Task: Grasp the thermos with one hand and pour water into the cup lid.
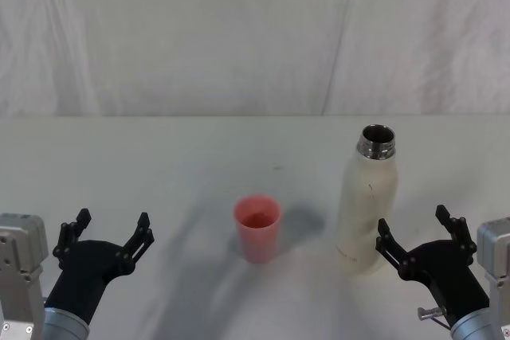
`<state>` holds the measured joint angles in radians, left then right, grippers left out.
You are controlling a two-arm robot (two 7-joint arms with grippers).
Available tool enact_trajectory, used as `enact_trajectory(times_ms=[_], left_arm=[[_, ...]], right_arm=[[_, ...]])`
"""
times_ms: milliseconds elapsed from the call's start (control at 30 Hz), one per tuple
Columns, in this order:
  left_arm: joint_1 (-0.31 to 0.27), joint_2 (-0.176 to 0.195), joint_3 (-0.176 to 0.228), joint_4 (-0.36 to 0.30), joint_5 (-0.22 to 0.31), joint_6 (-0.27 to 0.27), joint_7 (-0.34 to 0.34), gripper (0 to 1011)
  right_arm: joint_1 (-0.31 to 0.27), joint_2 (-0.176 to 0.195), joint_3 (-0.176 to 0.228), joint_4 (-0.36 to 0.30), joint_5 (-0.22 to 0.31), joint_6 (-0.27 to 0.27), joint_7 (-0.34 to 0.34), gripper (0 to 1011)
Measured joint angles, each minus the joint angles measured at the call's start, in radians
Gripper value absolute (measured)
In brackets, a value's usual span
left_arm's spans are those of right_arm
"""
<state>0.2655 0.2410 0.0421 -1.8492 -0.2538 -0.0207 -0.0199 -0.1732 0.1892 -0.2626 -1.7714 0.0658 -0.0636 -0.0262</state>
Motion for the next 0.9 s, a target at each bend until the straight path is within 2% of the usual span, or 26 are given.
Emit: enact_trajectory(times_ms=[900], left_arm=[[0.0, 0.0, 0.0, 0.0, 0.0, 0.0, 0.0, 1001]], right_arm=[[0.0, 0.0, 0.0, 0.0, 0.0, 0.0, 0.0, 1001]])
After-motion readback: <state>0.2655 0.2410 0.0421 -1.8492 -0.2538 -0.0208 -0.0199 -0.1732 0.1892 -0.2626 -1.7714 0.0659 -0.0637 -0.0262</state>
